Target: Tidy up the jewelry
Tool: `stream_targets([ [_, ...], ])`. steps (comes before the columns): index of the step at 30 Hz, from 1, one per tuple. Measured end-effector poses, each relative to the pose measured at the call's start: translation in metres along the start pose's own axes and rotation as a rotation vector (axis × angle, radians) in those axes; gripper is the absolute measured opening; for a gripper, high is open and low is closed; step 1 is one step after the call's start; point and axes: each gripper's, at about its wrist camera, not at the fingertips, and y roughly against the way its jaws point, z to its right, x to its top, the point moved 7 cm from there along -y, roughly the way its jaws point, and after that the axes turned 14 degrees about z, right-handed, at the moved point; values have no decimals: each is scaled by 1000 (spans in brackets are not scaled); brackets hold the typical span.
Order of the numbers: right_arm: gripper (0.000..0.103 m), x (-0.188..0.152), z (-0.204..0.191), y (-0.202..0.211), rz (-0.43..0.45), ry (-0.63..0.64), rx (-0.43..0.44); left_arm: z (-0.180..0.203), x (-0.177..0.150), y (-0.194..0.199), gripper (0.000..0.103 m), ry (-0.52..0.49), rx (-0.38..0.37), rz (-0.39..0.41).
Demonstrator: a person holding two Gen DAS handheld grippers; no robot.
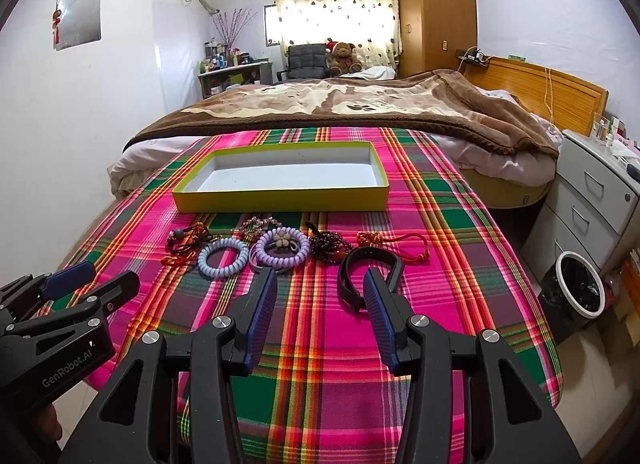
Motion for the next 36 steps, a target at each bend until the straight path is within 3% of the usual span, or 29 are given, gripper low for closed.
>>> stream_targets([
  [27,46,-1,3,-7,-6,-8,1,-9,-2,-10,60,19,-2,-25],
  [36,46,3,31,-14,3,-49,-35,-21,1,-24,60,56,-50,-32],
])
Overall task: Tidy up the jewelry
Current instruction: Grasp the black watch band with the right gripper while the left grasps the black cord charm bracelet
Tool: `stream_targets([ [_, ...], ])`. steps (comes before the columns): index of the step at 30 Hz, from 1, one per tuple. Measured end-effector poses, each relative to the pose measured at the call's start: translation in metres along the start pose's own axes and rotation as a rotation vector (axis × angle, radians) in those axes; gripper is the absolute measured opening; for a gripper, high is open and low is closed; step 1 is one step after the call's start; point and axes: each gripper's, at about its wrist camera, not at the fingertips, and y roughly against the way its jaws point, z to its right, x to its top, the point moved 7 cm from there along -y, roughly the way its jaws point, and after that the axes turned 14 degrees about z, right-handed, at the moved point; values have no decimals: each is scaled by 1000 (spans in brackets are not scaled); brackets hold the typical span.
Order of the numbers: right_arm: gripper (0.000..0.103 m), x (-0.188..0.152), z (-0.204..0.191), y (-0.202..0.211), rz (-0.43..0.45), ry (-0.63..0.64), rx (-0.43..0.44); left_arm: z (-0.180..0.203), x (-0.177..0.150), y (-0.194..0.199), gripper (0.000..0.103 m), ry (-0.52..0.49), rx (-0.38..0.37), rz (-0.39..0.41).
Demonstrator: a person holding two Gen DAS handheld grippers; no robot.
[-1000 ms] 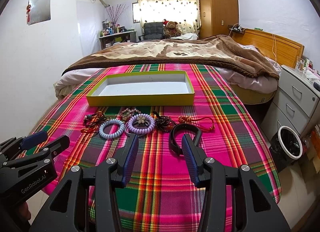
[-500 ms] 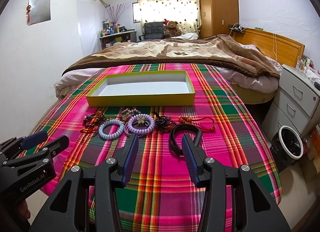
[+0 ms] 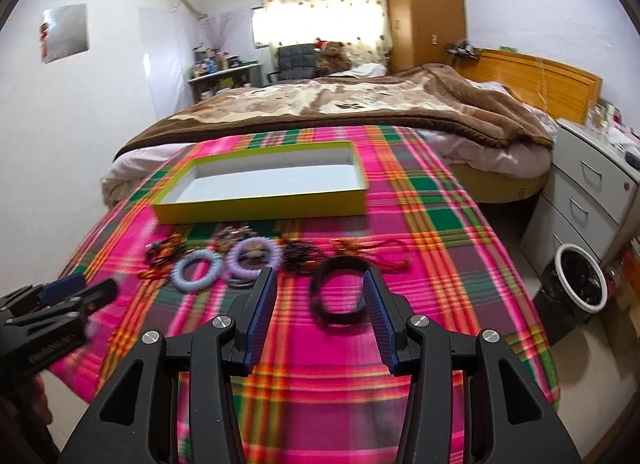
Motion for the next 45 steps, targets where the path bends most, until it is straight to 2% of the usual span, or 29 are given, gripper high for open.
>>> stream_targets([
  [3,46,0,24,-5,-11,-38,-48,-6,3,-7,60,21,-27,-2],
  [8,46,-6,46,-18,-65,-71,-67,-13,2,-21,60,73,-66,-42],
  [13,46,-20,45,-36,-149,-125,-13,-17,-1,-29,60,93,-81,-74],
  [19,46,-27,33,-52,-193,-113,12,-22,1,-33,60,107,-86,-87],
  [26,46,-31,31,-62,-216,-94,-15,-26,2,-37,60,105,-90,-100],
  [28,41,-31,30,-62,-211,-84,-15,-28,3,-38,60,108,-90,-102],
  [29,25,-31,31,-62,-209,-83,-20,-28,4,-39,60,107,-89,-101],
  [30,21,-31,31,-62,-209,-90,-20,-29,5,-39,60,105,-88,-102],
  [35,14,-27,34,-60,-200,-83,-33,-32,11,-45,60,86,-85,-102],
  [39,13,-19,39,-53,-161,-103,-29,-35,15,-56,60,81,-101,-116],
  [45,13,-7,44,-42,-125,-126,-27,-34,15,-77,60,32,-81,-143],
])
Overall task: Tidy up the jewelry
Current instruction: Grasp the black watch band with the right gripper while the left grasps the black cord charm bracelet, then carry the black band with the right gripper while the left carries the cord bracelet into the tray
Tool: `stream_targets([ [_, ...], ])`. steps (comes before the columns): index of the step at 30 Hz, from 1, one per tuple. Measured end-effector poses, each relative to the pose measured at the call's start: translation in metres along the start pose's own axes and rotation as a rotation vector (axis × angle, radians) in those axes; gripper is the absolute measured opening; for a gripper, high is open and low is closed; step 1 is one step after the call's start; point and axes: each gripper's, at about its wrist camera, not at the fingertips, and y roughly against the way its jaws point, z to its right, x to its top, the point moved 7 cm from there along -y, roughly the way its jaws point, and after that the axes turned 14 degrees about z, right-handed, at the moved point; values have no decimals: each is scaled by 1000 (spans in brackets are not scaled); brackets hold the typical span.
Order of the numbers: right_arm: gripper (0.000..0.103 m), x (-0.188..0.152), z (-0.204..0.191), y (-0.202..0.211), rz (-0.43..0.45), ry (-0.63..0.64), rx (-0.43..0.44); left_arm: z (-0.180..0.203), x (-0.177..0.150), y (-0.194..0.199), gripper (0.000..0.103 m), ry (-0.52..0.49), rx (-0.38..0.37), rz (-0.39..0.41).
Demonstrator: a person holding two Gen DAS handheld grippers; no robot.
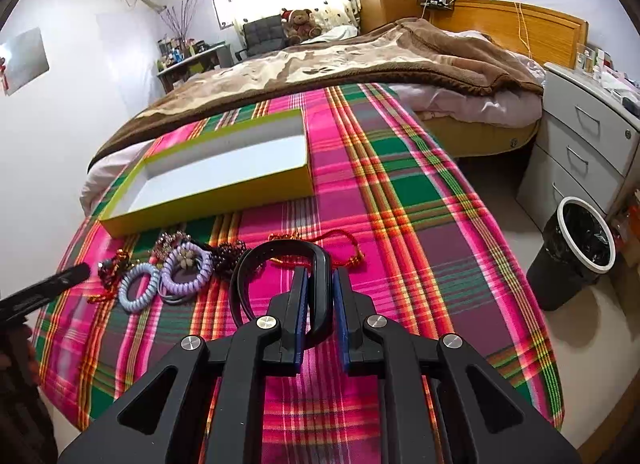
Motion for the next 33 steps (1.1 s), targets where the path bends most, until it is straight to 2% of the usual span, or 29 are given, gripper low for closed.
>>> stream_targets([
  [7,13,5,-1,1,9,-1,3,10,-2,-17,59,-52,8,-30],
  [9,13,6,-2,0,10,0,7,9,-4,-22,52,-46,15,-49],
  [12,13,7,-3,1,12,1,12,9,-4,-23,47,-66,26,-37],
  [15,13,8,-3,1,15,0,13,9,-2,-25,35,-82,30,-37],
  [16,13,9,-3,1,15,-1,14,9,-2,-24,28,-85,25,-38],
  [18,13,9,-4,1,17,-2,14,9,-2,-24,24,-75,8,-45],
  [20,13,9,-4,0,14,-2,14,10,-2,-23,16,-66,-5,-47],
  [27,13,13,-4,2,23,-2,12,12,8,-12,14,-59,-24,-12],
  [33,13,18,-6,4,37,-5,16,17,22,1,14,-25,-74,35],
])
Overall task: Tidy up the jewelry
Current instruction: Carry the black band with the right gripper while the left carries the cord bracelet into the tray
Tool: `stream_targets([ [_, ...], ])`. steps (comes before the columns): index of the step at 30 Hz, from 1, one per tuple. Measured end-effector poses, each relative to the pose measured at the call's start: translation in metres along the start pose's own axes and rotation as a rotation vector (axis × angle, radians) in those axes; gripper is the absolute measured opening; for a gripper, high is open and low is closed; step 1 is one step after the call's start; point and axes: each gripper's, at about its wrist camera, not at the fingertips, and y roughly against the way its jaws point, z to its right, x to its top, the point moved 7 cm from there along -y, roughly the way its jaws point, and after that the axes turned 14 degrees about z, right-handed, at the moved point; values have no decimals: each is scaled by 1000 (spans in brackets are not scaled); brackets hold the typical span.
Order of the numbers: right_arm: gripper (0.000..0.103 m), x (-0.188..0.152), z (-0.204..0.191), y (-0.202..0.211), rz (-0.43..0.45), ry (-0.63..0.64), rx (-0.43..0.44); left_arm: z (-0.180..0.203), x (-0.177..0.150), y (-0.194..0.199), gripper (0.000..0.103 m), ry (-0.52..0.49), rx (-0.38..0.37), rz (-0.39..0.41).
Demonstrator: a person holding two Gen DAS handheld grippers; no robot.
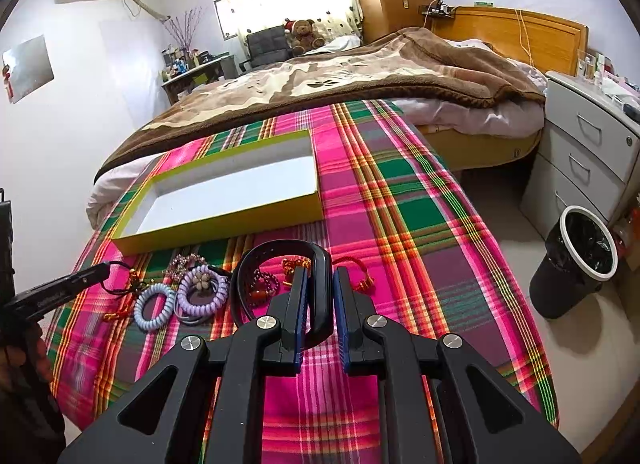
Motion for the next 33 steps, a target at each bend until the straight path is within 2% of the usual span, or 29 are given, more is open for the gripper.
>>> stream_targets([
  [7,13,7,-3,2,13,4,4,11,12,-1,15,24,-44,22],
  [20,13,42,-19,-8,49,53,39,15,48,-3,15,37,-58,74],
  [27,13,69,-38,-44,32,91,78,8,69,-24,15,42,-50,82],
  [33,13,76,-48,-92,-31,106,87,3,79,-56,15,56,-59,50],
])
